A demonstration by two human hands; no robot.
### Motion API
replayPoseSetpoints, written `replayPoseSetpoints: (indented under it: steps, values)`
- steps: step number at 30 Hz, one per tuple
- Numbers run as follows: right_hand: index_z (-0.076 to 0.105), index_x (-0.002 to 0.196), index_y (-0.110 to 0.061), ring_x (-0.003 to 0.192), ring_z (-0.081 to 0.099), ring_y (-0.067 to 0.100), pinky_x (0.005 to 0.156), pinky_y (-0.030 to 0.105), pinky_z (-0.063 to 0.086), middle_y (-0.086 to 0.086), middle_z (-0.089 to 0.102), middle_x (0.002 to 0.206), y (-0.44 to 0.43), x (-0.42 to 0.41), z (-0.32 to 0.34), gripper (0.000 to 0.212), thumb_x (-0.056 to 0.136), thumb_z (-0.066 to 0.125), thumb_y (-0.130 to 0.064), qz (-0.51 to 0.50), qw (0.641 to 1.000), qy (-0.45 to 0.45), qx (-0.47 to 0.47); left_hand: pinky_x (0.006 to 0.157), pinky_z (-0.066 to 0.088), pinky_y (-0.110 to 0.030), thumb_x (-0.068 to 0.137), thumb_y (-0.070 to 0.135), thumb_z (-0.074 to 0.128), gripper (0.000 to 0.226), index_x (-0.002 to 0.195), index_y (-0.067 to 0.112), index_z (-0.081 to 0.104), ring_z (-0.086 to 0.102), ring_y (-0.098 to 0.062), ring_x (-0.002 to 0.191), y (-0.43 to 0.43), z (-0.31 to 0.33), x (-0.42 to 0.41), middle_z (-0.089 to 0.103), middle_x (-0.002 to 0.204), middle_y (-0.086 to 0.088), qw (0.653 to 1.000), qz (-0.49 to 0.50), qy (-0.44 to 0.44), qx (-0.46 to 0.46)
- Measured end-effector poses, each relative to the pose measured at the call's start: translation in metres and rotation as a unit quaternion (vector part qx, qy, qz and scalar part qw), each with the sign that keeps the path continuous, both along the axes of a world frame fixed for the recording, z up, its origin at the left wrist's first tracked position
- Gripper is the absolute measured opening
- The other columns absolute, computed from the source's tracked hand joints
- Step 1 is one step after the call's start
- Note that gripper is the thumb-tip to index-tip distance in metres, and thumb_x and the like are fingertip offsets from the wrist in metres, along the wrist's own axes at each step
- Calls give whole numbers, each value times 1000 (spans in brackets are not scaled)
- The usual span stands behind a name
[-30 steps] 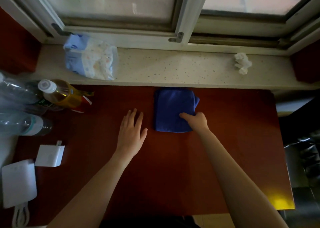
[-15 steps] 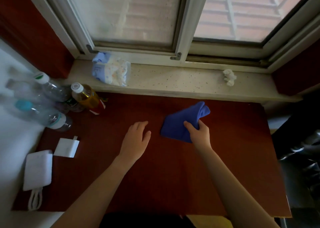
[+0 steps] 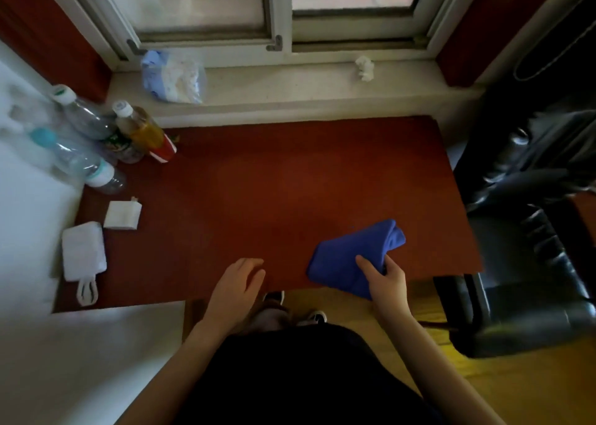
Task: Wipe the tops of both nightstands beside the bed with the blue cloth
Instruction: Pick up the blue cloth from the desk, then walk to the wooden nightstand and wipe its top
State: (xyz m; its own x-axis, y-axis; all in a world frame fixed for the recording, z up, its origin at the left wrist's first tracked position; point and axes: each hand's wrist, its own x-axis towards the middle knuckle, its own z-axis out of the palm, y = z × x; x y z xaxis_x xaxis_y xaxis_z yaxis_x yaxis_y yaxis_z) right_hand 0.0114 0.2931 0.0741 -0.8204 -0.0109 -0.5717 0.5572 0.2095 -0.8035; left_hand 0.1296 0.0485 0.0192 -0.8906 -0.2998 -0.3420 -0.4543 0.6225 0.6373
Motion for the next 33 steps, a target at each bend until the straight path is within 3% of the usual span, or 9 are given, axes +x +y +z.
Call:
replayPoseSetpoints:
  steps: [3, 10, 14, 23, 28, 33]
  values:
    - [66, 98, -22, 84, 71, 23, 72, 43, 59, 2, 72, 96, 22, 41, -11, 8, 90, 67, -21, -56, 998, -22, -1, 86, 39, -20, 99, 34, 44, 32, 124, 21, 58, 54, -8, 111, 9, -4, 16, 55, 113, 13, 999, -33, -11, 10]
    - [67, 97, -14, 77, 72, 16, 59, 23, 55, 5, 74, 95, 38, 118, -12, 8, 89, 67, -17, -239, 971, 13, -11, 94, 47, -29, 99, 42, 40, 34, 124, 27, 57, 54, -5, 113, -1, -3, -6, 57, 117, 15, 979, -202, -26, 24]
    - [67, 99, -15, 81, 72, 17, 62, 25, 54, 4, 74, 93, 37, 171, -4, 11, 89, 67, -19, -355, 934, 35, -9, 96, 46, -31, 99, 41, 39, 37, 127, 23, 57, 53, -9, 117, -3, 9, -34, 57, 123, 9, 949, -316, -10, 7]
    - [68, 92, -7, 86, 70, 31, 72, 40, 54, 18, 73, 91, 46, 326, 2, 10, 86, 69, -16, -604, 796, 39, 8, 84, 47, -32, 100, 33, 41, 32, 122, 18, 60, 54, -11, 106, 88, 28, -36, 56, 112, 9, 853, -520, 36, 15]
    - [67, 90, -8, 81, 69, 25, 68, 33, 54, 12, 72, 86, 61, 411, -11, 4, 87, 68, -10, -712, 701, 12, 28, 87, 48, -27, 98, 32, 47, 30, 121, 18, 61, 57, -10, 109, 170, 17, 4, 63, 115, 5, 772, -634, 34, 26]
    - [62, 116, 3, 94, 68, 30, 86, 47, 55, 14, 70, 99, 103, 489, -36, 37, 84, 72, -13, -781, 623, -35, 37, 84, 44, -19, 97, 34, 47, 31, 124, 23, 57, 54, -2, 106, 256, 3, 58, 58, 113, 12, 712, -702, -7, 8]
